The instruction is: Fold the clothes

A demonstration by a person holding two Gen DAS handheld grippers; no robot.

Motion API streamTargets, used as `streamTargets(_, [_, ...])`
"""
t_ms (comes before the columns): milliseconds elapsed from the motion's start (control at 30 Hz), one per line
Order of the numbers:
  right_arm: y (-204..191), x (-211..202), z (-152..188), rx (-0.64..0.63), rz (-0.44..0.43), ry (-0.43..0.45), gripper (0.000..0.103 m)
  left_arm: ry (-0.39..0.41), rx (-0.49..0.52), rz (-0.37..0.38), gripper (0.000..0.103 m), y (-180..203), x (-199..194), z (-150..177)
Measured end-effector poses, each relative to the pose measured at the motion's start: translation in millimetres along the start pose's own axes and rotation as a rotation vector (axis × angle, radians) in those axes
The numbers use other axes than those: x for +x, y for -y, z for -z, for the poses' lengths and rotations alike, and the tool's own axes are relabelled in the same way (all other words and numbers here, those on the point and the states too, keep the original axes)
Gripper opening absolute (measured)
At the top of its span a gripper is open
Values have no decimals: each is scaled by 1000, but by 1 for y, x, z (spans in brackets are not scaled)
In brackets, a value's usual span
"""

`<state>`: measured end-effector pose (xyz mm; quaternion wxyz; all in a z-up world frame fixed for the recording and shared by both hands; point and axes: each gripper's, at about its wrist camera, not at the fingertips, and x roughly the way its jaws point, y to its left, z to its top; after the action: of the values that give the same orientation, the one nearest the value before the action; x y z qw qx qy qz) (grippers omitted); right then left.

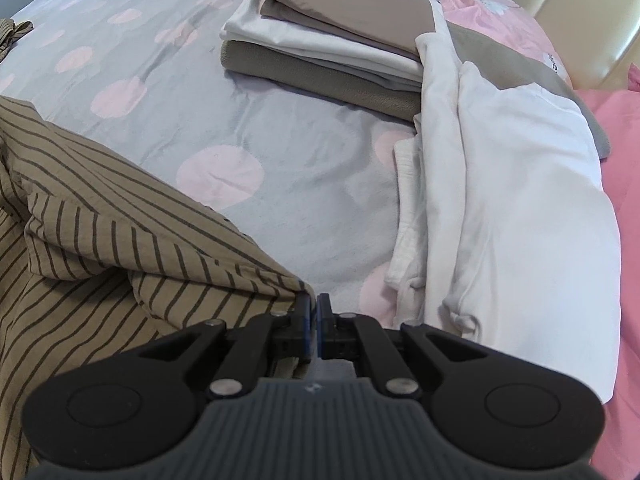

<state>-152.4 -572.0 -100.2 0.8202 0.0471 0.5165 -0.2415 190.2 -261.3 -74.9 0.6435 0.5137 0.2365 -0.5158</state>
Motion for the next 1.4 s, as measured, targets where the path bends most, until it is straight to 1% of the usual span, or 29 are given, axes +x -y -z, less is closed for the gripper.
streamTargets(33, [0,0,0,0,-2,-1,3,0,-5,-6,10,0,-1,2])
streamTargets(133, [0,1,0,-3,-6,-3,3,8,-23,-38,1,2,-7,8])
streamTargets(233, [0,-1,0,2,-8,6,3,26,-78,-91,0,1,-20,16])
streamTargets(367, [0,-13,-1,4,-14,56,3,77,-186,-141,0,-7,-48,27])
streamTargets(433, [-3,-20,-2,-13,-19,73,3,90,-216,-159,0,-8,-62,31])
streamTargets(567, [-17,-29,1,-106,-79,68,5,87,-253,-185,0,-2,-84,42])
streamTargets(667, [-33,-45,7,-200,-62,132,8,101,-286,-196,0,7,-95,50])
streamTargets(733, [-40,-55,7,-250,-58,172,23,104,-296,-219,0,13,-97,55])
streamTargets(767, [-44,-60,6,-273,-54,193,24,105,-299,-227,0,15,-97,56])
streamTargets(900, [-61,-73,-3,-374,-46,244,24,109,-263,-221,0,16,-92,50])
streamTargets(933, [-66,-74,-4,-409,-63,258,24,112,-250,-218,1,16,-91,48])
streamTargets(967, [-70,-75,-4,-445,-82,271,25,115,-237,-216,3,16,-90,46])
streamTargets(1000, [-76,-76,-4,-485,-111,276,29,117,-227,-214,8,14,-89,44])
streamTargets(1033, [-82,-74,-5,-524,-129,273,30,117,-218,-211,11,11,-87,42])
streamTargets(1133, [-97,-63,-9,-629,-139,254,30,102,-201,-199,17,1,-75,33])
streamTargets(1233, [-102,-54,-15,-653,-147,236,31,80,-178,-180,19,-9,-59,23])
streamTargets(1300, [-102,-50,-19,-650,-172,226,31,66,-157,-160,23,-14,-47,16])
streamTargets(1400, [-102,-45,-23,-679,-200,217,32,32,-95,-120,26,-15,-26,6])
